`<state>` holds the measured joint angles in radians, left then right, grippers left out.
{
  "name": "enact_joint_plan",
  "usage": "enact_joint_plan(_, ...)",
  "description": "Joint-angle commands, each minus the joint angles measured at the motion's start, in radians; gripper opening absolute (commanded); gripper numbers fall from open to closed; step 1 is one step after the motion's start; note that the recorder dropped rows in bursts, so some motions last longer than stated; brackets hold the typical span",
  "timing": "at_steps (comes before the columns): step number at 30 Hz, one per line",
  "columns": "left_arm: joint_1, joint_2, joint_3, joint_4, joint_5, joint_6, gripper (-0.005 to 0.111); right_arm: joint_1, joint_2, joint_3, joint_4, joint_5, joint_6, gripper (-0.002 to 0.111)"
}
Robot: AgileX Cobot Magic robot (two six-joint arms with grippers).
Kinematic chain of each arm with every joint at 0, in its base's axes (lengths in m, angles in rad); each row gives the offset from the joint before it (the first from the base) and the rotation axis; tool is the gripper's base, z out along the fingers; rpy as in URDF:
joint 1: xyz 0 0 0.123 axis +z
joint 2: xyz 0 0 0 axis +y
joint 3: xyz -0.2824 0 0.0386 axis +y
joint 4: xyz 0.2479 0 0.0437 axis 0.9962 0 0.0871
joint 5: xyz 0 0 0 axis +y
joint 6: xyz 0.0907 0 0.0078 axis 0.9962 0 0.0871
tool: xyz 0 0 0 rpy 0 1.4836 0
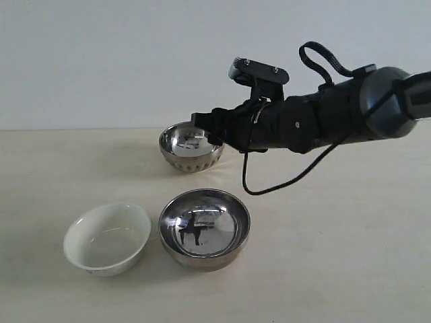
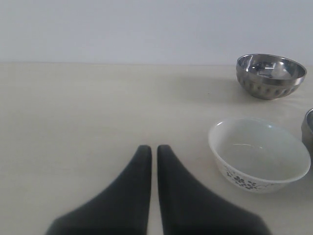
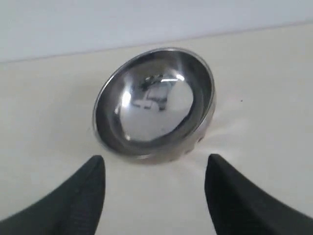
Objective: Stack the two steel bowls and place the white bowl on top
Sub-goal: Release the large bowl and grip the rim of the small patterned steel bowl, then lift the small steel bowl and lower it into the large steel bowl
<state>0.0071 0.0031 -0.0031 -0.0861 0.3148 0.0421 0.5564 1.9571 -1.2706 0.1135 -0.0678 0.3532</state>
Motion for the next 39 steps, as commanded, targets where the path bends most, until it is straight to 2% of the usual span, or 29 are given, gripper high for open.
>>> enact_joint_plan(1, -0.005, -0.003, 0.003, 0.0, -0.008, -0.005, 0.004, -0.058, 0.138, -0.149, 0.01, 0.012, 0.008, 0.054)
enact_joint_plan(9, -0.005, -0.003, 0.003, 0.0, -0.008, -0.005, 0.004, -0.069, 0.384, -0.447, 0.01, 0.093, 0.025, 0.054)
enact_joint_plan(12, -0.005, -0.003, 0.003, 0.0, -0.008, -0.005, 0.004, -0.082, 0.466, -0.556, 0.011, 0.207, 0.04, 0.054)
enact_joint_plan(15, -0.005, -0.003, 0.003, 0.0, -0.008, -0.005, 0.004, -0.088, 0.497, -0.596, 0.011, 0.255, 0.04, 0.053)
enact_joint_plan(16, -0.005, -0.003, 0.003, 0.0, -0.008, -0.005, 0.004, -0.088, 0.497, -0.596, 0.011, 0.251, 0.04, 0.049)
enact_joint_plan(17, -0.005, -0.003, 0.003, 0.0, -0.008, -0.005, 0.004, -0.088, 0.495, -0.596, 0.011, 0.257, 0.04, 0.038)
enact_joint_plan(19, -0.005, -0.003, 0.003, 0.0, -0.008, -0.005, 0.004, -0.088, 0.488, -0.596, 0.011, 0.288, 0.035, 0.002)
enact_joint_plan(27, -0.005, -0.003, 0.003, 0.0, -0.008, -0.005, 0.004, -0.094, 0.326, -0.596, 0.011, 0.41, -0.056, 0.0)
enact_joint_plan(33, -0.005, -0.003, 0.003, 0.0, -0.008, -0.005, 0.004, -0.098, 0.144, -0.596, 0.023, 0.719, -0.208, 0.0)
enact_joint_plan(35, -0.005, -0.003, 0.003, 0.0, -0.008, -0.005, 0.004, -0.098, 0.093, -0.566, 0.065, 0.801, -0.281, 0.0)
enact_joint_plan(39, -0.005, -0.003, 0.003, 0.0, -0.008, -0.005, 0.004, -0.098, -0.013, -0.426, 0.194, 0.844, -0.43, 0.0)
